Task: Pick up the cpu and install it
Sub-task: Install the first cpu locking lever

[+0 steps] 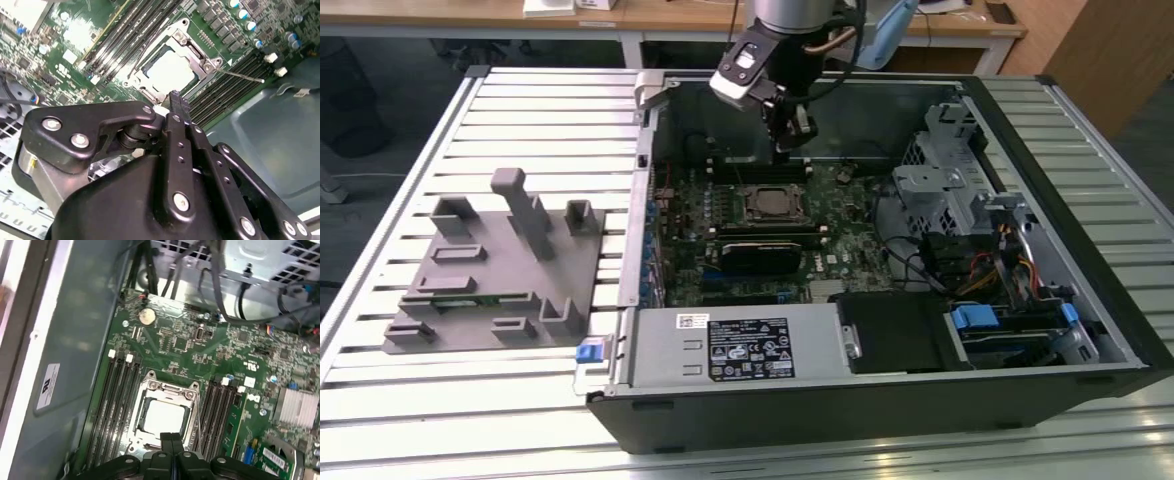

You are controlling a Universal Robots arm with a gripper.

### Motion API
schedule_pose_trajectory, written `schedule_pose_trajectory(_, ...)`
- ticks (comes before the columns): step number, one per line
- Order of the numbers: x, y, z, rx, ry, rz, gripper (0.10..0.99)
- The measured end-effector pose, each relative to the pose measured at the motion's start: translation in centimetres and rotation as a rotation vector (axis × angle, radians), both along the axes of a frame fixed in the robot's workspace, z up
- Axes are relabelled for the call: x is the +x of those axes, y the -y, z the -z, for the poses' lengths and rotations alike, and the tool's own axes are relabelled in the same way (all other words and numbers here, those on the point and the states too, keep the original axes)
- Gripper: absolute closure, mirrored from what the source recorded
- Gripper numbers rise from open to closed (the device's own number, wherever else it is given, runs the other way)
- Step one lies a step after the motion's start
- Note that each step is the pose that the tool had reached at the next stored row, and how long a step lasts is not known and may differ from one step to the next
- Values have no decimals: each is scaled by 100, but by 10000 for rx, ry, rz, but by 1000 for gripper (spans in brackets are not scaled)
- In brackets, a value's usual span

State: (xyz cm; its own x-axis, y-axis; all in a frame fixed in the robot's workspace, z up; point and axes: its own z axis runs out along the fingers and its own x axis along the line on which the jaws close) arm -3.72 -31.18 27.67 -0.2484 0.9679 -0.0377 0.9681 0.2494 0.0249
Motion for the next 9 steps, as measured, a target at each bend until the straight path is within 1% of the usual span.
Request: schedule_pose_trajectory(9, 0, 0, 14, 0, 0, -1556, 980)
